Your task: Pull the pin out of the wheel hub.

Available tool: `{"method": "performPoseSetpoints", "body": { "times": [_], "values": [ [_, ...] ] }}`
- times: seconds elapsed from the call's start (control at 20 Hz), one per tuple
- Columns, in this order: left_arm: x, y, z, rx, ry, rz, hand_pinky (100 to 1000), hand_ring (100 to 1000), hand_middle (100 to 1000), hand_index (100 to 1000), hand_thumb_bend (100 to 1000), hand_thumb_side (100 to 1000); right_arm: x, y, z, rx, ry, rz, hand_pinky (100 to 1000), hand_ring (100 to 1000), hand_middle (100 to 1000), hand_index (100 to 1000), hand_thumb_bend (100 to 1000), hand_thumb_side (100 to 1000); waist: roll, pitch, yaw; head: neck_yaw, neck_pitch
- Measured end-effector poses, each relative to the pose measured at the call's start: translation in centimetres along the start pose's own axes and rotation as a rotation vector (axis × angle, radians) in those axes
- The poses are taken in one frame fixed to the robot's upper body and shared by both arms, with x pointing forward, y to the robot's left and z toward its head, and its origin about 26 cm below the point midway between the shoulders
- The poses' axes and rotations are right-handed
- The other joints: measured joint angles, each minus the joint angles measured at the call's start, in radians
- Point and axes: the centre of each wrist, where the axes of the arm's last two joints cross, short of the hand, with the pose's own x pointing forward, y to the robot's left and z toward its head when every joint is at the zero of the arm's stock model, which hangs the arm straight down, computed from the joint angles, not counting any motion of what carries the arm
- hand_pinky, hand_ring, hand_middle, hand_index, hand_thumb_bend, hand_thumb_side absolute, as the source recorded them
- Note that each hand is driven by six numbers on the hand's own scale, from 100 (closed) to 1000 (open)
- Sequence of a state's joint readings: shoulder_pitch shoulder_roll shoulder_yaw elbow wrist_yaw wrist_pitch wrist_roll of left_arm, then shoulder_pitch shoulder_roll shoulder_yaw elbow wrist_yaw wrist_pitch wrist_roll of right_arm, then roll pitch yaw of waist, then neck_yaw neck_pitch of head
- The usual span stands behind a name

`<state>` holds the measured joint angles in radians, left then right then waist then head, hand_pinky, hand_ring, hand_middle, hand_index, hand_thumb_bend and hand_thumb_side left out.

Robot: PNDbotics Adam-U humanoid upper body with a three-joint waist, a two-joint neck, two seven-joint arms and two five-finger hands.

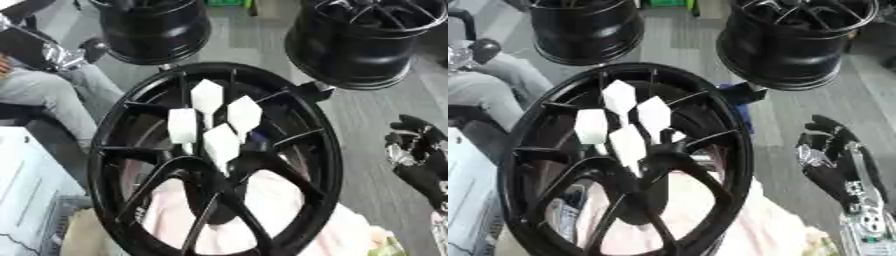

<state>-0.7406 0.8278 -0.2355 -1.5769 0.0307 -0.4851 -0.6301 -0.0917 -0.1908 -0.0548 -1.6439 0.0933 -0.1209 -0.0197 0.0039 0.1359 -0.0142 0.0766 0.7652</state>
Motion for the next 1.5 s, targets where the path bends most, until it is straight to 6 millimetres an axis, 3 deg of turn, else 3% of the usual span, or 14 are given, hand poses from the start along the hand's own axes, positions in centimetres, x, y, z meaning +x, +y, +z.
{"method": "performPoseSetpoints", "body": {
  "times": [0.25,0.75,1.5],
  "values": [
    [-0.9,-0.5,-2.0,-0.111,0.032,0.012,784,753,730,826,342,388,-0.1,-0.1,0.2,0.003,0.005,0.003,744,687,714,829,100,175,0.003,-0.003,-0.003,-0.001,0.000],
    [-2.4,-5.0,-6.4,-0.240,0.011,-0.058,775,696,707,820,403,379,-0.2,-0.1,0.2,0.011,0.009,0.007,745,687,714,829,100,175,0.007,-0.006,-0.008,-0.001,0.000],
    [-1.1,-6.8,-8.3,-0.318,-0.063,-0.122,768,665,680,820,448,439,-0.4,-0.1,0.4,0.013,0.018,0.008,745,686,714,830,100,175,0.013,-0.009,-0.010,-0.001,0.000]
  ]
}}
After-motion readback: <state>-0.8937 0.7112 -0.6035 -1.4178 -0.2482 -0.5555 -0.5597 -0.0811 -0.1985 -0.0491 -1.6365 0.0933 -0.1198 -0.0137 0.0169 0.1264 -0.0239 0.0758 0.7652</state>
